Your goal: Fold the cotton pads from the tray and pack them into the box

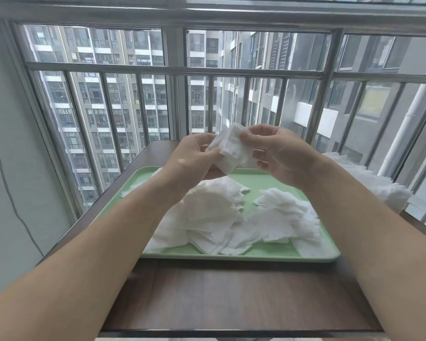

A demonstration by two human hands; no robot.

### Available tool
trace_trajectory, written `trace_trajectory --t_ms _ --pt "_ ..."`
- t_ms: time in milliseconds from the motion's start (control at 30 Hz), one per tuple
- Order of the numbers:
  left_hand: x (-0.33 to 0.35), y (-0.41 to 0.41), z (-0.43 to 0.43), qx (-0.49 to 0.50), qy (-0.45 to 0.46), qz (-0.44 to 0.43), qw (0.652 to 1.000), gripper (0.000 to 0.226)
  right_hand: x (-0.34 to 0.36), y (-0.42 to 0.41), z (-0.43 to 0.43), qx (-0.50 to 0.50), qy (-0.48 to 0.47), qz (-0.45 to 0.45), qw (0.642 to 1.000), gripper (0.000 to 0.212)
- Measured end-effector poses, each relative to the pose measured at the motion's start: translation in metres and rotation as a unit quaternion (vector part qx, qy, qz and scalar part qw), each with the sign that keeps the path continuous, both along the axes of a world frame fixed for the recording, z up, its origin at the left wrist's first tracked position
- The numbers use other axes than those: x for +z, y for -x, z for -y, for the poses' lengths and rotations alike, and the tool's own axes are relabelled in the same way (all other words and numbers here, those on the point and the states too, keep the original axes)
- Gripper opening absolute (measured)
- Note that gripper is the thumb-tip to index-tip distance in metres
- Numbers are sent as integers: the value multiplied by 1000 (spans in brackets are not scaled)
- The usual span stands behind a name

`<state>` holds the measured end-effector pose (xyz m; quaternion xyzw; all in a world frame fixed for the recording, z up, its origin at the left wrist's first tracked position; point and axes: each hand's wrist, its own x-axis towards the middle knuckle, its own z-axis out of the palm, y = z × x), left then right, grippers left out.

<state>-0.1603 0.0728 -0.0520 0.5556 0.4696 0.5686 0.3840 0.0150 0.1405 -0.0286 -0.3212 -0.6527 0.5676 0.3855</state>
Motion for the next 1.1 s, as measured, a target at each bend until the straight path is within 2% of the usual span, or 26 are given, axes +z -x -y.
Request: trace_trajectory --t_ms 233,333,400,533,600,633,700,767,867,1000,1100 --pt "2 -2 0 -10 7 48 999 16 -10 21 7 -75 -30 -18 997 14" --pt "5 -2 0 9 31 99 995 33 -12 25 9 -84 -73 -17 994 16" --pt "6 -2 1 6 36 78 996 41 -12 25 9 -91 -102 -4 991 17" --pt "4 0 3 56 -14 -14 998 18 -12 21 3 -120 -134 44 983 19" --pt "4 3 3 104 -22 -37 994 20 -14 15 -3 -122 -140 117 976 14" --pt "5 5 3 122 -24 -41 991 20 -18 12 -8 -119 -167 189 960 11" --pt "7 7 3 139 -26 -36 989 20 -29 7 -14 -101 -228 344 905 18" --pt "8 8 3 142 -30 -31 989 20 -37 4 -19 -63 -235 424 873 27" --pt "7 7 3 143 -29 -39 989 19 -38 7 -15 7 -232 479 847 41" --pt "5 4 3 139 -20 -49 989 17 -37 16 -11 24 -231 537 811 60" --pt "5 4 3 143 -15 -60 988 16 -38 19 -14 14 -227 550 804 48"
